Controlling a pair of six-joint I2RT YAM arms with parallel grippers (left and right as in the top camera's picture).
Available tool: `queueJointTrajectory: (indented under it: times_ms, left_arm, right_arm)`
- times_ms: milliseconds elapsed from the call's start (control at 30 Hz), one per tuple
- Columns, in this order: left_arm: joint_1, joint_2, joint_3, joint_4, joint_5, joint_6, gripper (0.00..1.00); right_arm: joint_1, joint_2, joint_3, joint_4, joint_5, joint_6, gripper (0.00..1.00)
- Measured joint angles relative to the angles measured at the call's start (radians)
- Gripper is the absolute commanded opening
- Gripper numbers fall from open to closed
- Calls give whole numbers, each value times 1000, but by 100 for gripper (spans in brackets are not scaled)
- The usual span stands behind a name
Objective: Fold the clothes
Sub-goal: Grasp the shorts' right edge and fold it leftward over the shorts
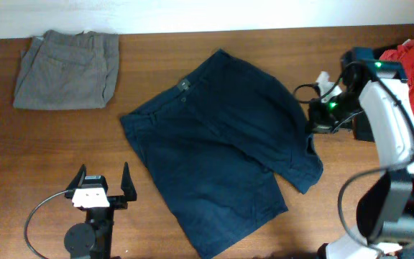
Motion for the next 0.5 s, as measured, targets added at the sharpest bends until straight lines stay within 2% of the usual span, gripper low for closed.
queueJointTrajectory:
  times_ms: [233,500]
  left_arm:
    - [0,0,0,0,0,0,99]
    - [0,0,0,0,0,0,99]
  right_arm:
    - [133,-85,0,-141,-8,58,4]
    - [306,-87,0,-138,-45,130,4]
